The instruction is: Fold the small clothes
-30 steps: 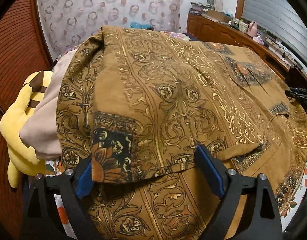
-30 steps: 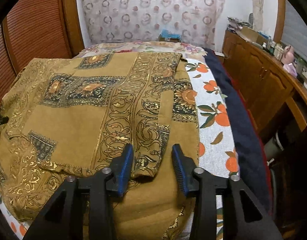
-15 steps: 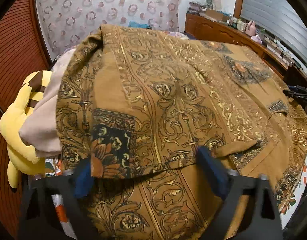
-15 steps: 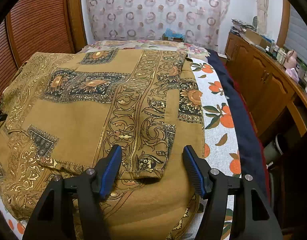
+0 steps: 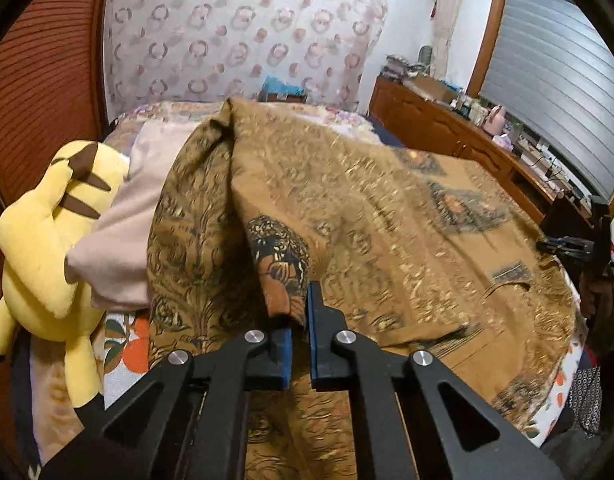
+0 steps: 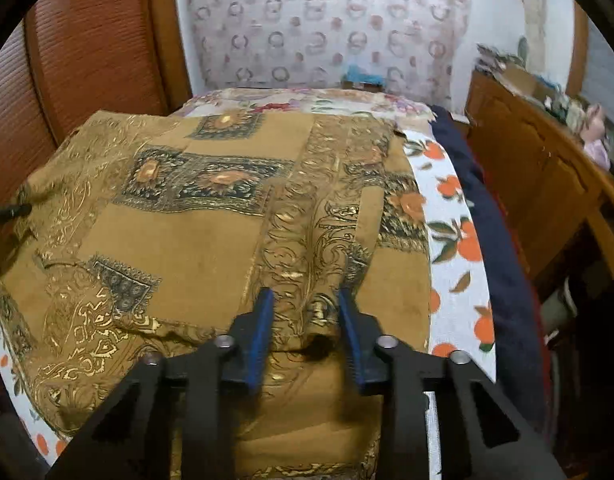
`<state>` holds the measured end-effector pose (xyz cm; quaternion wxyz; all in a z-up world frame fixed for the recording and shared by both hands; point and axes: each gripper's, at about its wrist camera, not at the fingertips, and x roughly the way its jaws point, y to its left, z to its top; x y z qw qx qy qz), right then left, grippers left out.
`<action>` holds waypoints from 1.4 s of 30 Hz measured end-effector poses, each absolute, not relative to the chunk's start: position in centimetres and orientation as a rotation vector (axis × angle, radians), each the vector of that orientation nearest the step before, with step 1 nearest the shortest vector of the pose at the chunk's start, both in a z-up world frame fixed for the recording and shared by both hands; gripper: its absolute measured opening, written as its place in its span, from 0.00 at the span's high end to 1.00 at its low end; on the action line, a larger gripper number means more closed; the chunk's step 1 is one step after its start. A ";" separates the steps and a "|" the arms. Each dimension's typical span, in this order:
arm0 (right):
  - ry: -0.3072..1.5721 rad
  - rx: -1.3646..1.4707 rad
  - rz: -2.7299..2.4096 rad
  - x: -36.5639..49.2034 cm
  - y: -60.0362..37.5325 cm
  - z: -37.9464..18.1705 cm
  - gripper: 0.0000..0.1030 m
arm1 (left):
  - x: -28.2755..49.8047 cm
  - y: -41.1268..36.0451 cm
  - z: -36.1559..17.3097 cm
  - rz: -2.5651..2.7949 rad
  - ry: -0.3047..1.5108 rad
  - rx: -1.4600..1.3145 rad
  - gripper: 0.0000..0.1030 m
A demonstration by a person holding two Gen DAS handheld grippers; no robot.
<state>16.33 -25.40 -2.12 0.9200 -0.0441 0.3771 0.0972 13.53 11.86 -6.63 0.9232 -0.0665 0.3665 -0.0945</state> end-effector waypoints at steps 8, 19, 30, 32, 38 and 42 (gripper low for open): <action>0.702 0.005 0.223 14.8 -27.3 -0.3 0.96 | 11.8 11.8 -3.4 -0.200 0.651 -0.148 0.96; 0.588 0.054 0.302 7.3 -28.1 4.0 0.96 | 5.9 12.9 -0.8 -0.206 0.575 -0.202 0.96; 0.685 0.020 0.288 3.6 -27.8 1.5 0.96 | 3.9 13.7 -6.3 -0.133 0.703 -0.211 0.96; 0.720 0.007 0.286 4.0 -27.7 1.0 0.96 | 3.7 13.5 -7.4 -0.127 0.726 -0.208 0.96; 0.714 -0.011 0.220 3.9 -28.3 1.4 0.69 | 3.3 13.7 -8.8 -0.120 0.757 -0.224 0.96; 0.715 -0.009 0.167 3.6 -29.3 1.1 0.60 | 3.2 13.7 -9.1 -0.113 0.764 -0.226 0.96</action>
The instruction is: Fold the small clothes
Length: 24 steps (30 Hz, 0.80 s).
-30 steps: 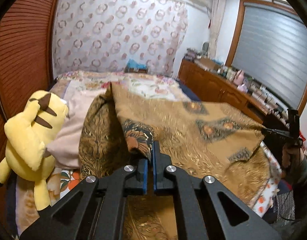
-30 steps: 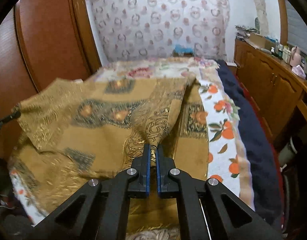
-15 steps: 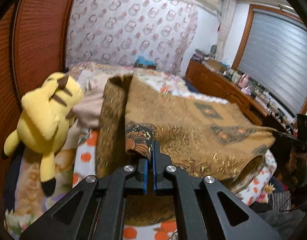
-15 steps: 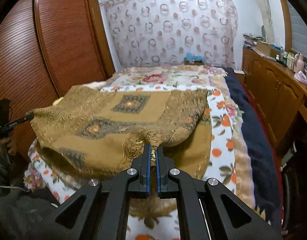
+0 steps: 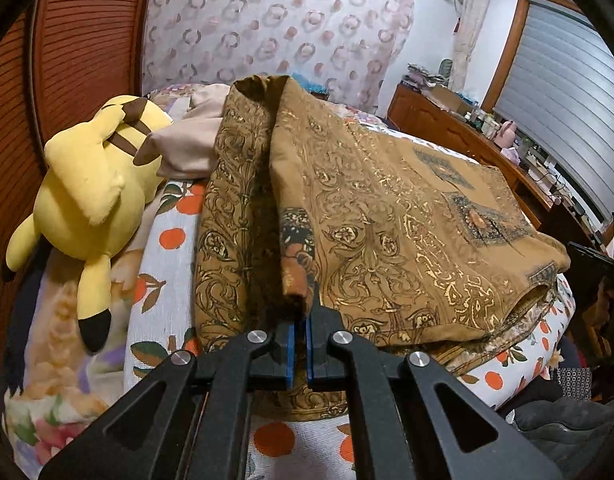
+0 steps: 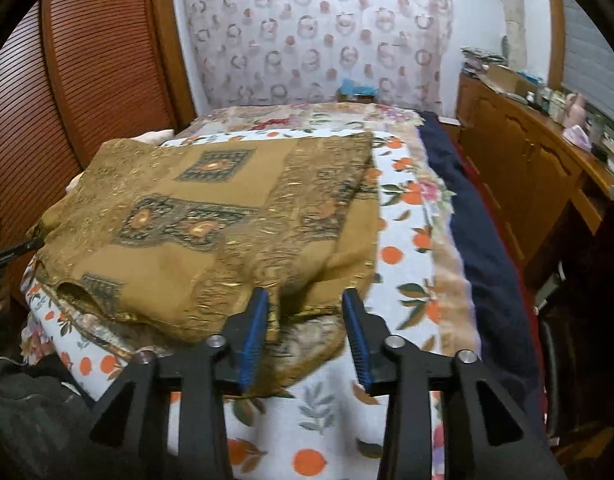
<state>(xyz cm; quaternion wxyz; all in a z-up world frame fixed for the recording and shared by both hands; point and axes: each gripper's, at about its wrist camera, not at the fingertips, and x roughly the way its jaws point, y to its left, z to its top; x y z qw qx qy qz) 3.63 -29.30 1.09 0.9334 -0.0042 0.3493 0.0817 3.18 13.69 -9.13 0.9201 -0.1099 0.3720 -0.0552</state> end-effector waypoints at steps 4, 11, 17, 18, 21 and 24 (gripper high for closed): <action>0.739 -0.051 0.106 3.8 -29.2 0.3 0.60 | 3.3 13.9 -9.4 -0.108 0.773 -0.231 0.96; 0.786 -0.028 0.101 5.5 -28.3 -1.8 0.60 | 3.4 13.5 -9.7 -0.102 0.786 -0.213 0.96; 0.794 -0.039 0.064 7.2 -27.4 -2.5 0.60 | 3.5 13.5 -10.0 -0.105 0.794 -0.212 0.96; 0.798 -0.049 0.057 7.4 -27.2 -2.7 0.60 | 3.5 13.5 -10.1 -0.105 0.796 -0.211 0.96; 0.791 -0.072 0.077 7.1 -26.7 -2.8 0.79 | 3.5 13.5 -10.2 -0.106 0.798 -0.212 0.96; 0.784 -0.119 0.071 6.2 -26.5 -2.6 0.93 | 3.5 13.5 -10.2 -0.105 0.796 -0.216 0.96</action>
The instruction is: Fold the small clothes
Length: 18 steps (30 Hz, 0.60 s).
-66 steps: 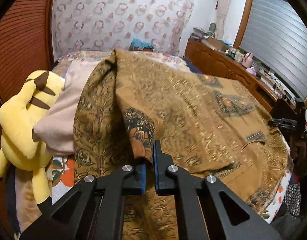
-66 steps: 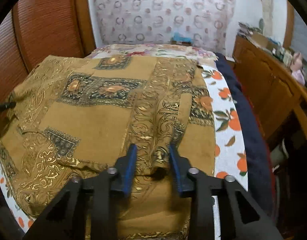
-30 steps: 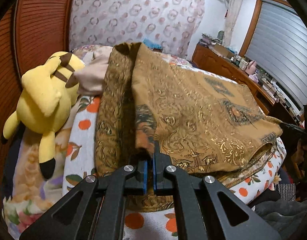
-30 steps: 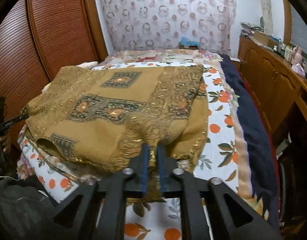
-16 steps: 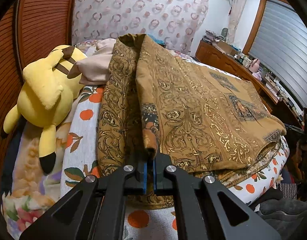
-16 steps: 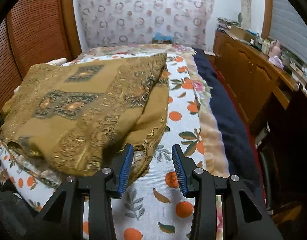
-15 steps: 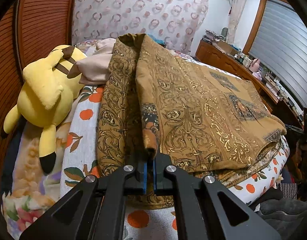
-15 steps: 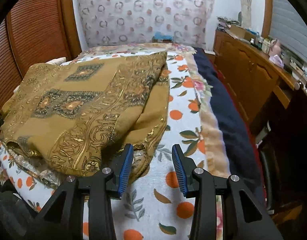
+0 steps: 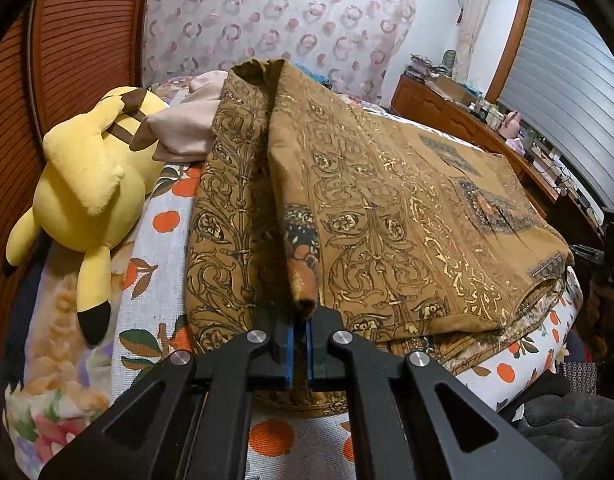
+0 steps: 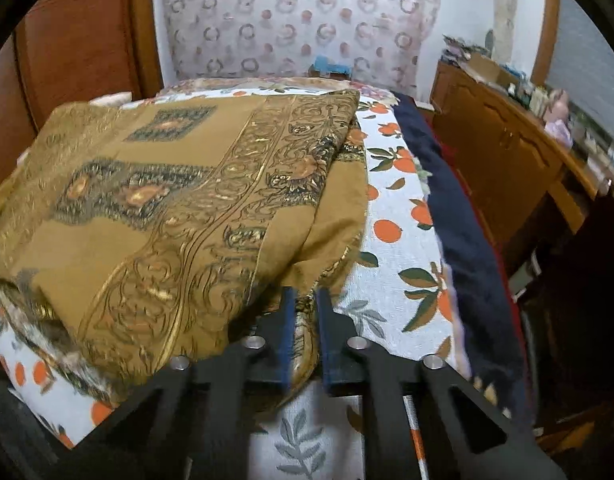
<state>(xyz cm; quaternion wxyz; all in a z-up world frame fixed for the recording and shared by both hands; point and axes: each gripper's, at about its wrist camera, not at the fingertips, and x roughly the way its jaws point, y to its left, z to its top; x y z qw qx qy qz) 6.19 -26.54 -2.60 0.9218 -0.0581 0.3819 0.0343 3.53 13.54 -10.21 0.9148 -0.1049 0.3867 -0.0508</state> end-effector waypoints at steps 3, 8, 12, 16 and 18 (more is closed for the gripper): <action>0.760 -0.118 0.025 4.8 -28.2 -1.7 0.93 | 3.5 13.6 -10.2 -0.098 0.793 -0.221 0.96; 0.764 -0.008 0.048 3.3 -31.2 -1.3 0.94 | 3.5 13.5 -10.3 -0.095 0.800 -0.217 0.96; 0.763 -0.020 0.029 3.2 -30.8 -1.3 0.93 | 3.4 13.6 -10.0 -0.079 0.806 -0.223 0.95; 0.723 -0.005 0.036 2.8 -30.3 -0.2 0.74 | 3.1 13.6 -9.3 -0.056 0.789 -0.195 0.82; 0.705 0.001 0.055 2.8 -29.8 0.2 0.67 | 3.0 13.6 -8.9 -0.038 0.772 -0.178 0.67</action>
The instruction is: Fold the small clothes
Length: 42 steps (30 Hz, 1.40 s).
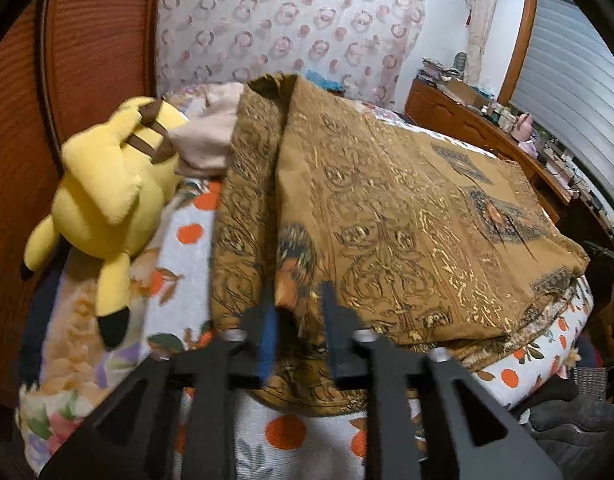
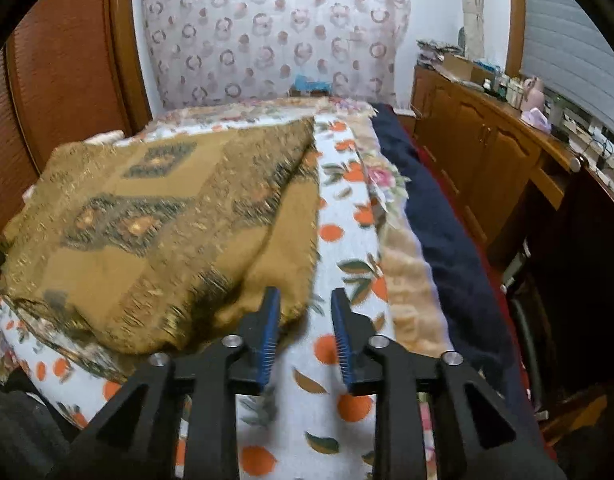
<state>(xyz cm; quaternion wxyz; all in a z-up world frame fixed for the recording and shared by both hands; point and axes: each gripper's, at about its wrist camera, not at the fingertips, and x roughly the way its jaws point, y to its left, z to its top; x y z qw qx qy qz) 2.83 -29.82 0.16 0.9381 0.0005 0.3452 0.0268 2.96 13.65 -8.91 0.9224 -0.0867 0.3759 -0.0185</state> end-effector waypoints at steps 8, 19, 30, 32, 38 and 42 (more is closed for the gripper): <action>0.668 -0.011 0.117 3.7 -26.9 0.4 0.46 | 3.8 14.1 -8.9 -0.017 0.768 -0.173 0.27; 0.706 -0.042 0.227 5.9 -21.8 -1.6 0.41 | 4.9 14.7 -9.8 0.047 0.798 -0.148 0.26; 0.771 -0.136 0.224 7.8 -20.6 -4.1 0.39 | 4.5 15.2 -10.2 0.065 0.787 -0.173 0.26; 0.767 -0.137 0.223 7.9 -20.5 -4.2 0.37 | 4.5 15.2 -10.3 0.063 0.789 -0.175 0.26; 0.746 -0.132 0.206 8.1 -20.3 -5.0 0.28 | 4.5 15.2 -10.7 0.034 0.789 -0.197 0.43; 0.741 -0.132 0.205 7.6 -20.3 -5.1 0.27 | 4.5 15.1 -10.7 -0.005 0.787 -0.213 0.66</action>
